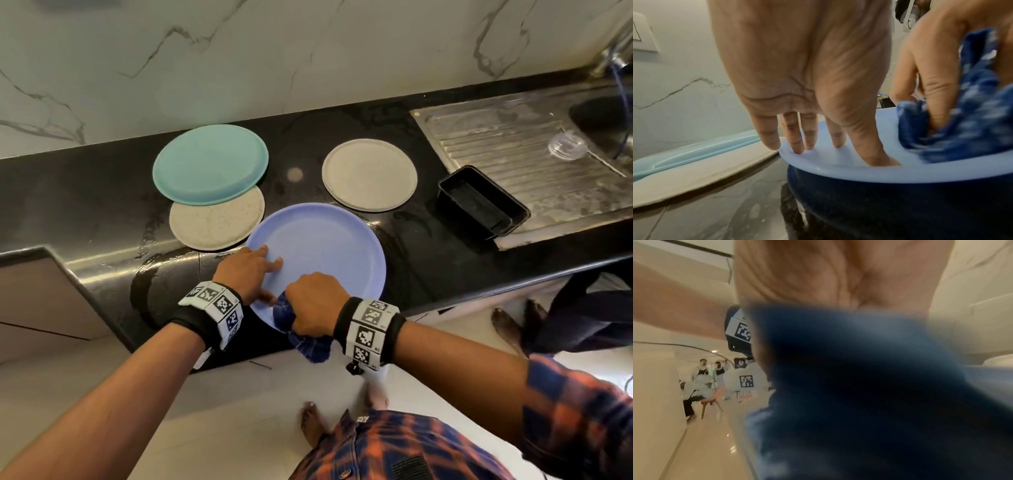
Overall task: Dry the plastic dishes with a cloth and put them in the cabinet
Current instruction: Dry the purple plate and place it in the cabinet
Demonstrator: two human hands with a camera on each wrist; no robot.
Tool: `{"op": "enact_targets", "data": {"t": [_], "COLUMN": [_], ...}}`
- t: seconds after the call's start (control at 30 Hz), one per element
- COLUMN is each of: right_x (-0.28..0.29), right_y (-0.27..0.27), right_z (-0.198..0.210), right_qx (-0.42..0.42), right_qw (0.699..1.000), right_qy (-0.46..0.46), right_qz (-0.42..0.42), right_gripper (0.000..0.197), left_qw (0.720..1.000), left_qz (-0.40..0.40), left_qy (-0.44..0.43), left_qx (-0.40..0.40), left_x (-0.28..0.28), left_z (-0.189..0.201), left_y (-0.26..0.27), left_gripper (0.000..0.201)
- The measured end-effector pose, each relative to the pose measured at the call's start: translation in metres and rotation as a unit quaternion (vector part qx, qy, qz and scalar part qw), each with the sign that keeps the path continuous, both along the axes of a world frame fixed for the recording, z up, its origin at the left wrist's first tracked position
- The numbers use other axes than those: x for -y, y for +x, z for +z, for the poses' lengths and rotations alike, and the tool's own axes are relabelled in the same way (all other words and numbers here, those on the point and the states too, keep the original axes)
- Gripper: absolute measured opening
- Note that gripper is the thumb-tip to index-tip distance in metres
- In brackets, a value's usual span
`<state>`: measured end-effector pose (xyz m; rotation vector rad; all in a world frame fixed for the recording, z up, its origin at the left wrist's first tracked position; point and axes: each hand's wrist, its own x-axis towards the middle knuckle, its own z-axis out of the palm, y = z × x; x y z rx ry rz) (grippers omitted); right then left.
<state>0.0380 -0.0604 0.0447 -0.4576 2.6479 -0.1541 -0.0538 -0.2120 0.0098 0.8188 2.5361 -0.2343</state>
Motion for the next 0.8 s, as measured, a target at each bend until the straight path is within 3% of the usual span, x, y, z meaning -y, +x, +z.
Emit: {"op": "enact_targets", "data": {"t": [0.1,0.2,0.3,0.57,0.7,0.8], "right_x": [-0.013,-0.051,-0.081,-0.026,-0.027,-0.034], "right_y": [-0.005,-0.012,-0.015,-0.018,-0.015,-0.011], "right_z": [0.002,0.001,0.001,-0.01,-0.012,-0.018], "right_qx": [0.025,0.058,0.069,0.005,-0.004,-0.007], "right_qw": [0.997,0.983,0.978,0.98,0.984,0.986], "right_qy": [-0.012,0.01,0.033,0.017,0.007,-0.015], "right_qz": [0.078,0.172,0.193,0.197,0.177,0.167], "right_gripper": [0.006,0.038,0.049,0.049,0.05,0.051], "left_qw": [1.0,1.0,1.0,1.0,0.988,0.959], "left_qz": [-0.004,0.005,0.015,0.009,0.076,0.17], "left_qy": [0.003,0.004,0.016,0.021,0.121,0.227], "left_qx": [0.011,0.018,0.022,0.018,0.053,0.002], "left_x": [-0.001,-0.002,0.0,-0.002,0.017,0.039], "left_z": [0.002,0.005,0.004,0.004,0.001,-0.003], "left_y": [-0.003,-0.004,-0.003,-0.005,-0.001,0.011], "left_gripper": [0.089,0.089,0.087,0.091,0.084,0.075]}}
